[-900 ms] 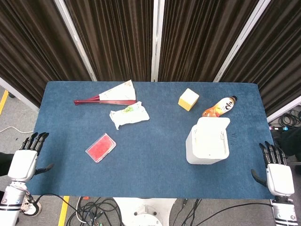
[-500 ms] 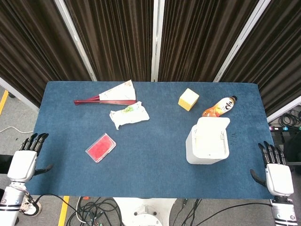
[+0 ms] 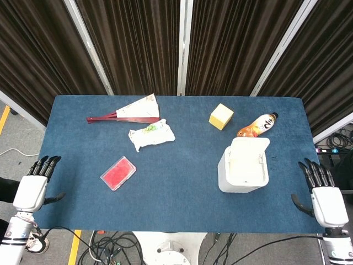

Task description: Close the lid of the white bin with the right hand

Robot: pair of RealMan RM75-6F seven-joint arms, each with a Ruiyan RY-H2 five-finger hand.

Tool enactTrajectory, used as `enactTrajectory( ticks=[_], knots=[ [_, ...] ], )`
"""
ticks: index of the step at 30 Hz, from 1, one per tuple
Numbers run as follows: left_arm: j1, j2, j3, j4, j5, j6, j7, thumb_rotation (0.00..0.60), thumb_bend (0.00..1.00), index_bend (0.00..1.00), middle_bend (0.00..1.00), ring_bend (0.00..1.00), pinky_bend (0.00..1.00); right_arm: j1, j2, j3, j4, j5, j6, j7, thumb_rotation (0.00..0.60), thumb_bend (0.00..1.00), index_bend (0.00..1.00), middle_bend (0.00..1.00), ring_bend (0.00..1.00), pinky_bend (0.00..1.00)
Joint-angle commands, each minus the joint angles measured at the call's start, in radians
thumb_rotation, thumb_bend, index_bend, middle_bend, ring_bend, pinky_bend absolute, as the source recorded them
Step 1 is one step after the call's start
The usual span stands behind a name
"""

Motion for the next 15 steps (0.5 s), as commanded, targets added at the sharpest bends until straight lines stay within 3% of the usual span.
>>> enactTrajectory(
  ticks=[1, 5, 8, 15],
  knots=[
    [-0.004, -0.001, 0.0, -0.004, 0.004, -0.001, 0.004, 0.6, 0.07, 0.08, 0.09, 0.04, 0.13, 0.061, 0.124, 0.048, -0.148, -0.027, -0.028, -0.024, 0.593, 0.22, 0.0, 0.0, 0.0, 0.0],
    [-0.004, -0.004, 0.002, -0.004, 0.004, -0.002, 0.003, 0.6, 0.07, 0.08, 0.09, 0.04, 0.13, 0.156, 0.242, 0.129, -0.301, 0.027, -0.13, -0.051, 0.593, 0.25, 0.0, 0.0, 0.0, 0.0],
    [0.0, -0.007, 0.003, 0.002, -0.002, -0.001, -0.005, 0.6, 0.07, 0.08, 0.09, 0.04, 0.13, 0.245, 0.309, 0.202, -0.386, 0.13, -0.244, -0.035, 0.593, 0.29, 0.0, 0.0, 0.0, 0.0],
    [0.006, -0.007, 0.002, 0.018, -0.009, 0.002, -0.029, 0.6, 0.07, 0.08, 0.09, 0.04, 0.13, 0.484, 0.387, 0.336, -0.419, 0.49, -0.569, -0.023, 0.558, 0.33, 0.0, 0.08, 0.0, 0.0]
  ],
)
